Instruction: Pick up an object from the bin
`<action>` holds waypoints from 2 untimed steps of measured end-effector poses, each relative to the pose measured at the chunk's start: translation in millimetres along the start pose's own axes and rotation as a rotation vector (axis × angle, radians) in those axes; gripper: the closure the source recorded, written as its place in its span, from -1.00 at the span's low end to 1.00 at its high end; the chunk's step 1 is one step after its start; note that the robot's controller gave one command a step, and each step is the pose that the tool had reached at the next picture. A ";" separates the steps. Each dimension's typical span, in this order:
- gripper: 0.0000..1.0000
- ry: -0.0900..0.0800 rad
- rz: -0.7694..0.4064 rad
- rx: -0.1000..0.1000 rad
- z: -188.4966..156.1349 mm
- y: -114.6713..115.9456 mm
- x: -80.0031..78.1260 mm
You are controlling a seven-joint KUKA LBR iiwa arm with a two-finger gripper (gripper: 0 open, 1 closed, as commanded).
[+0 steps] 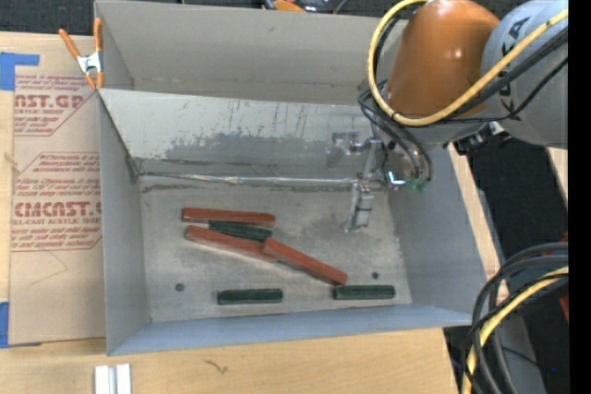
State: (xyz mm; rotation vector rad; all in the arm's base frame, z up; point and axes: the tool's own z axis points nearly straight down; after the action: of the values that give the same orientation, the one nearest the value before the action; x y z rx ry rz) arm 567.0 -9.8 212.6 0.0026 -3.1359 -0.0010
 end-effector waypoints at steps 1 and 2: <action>1.00 -0.008 0.000 0.000 -4.7 -0.1 -1.5; -1.00 -0.008 0.000 0.000 -4.7 -0.1 -1.5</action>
Offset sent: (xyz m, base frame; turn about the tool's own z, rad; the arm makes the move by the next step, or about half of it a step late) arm 0.0000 0.0000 0.0000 0.0000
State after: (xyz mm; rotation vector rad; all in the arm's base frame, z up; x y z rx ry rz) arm 568.5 -9.9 217.3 0.0026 -3.1440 -0.0004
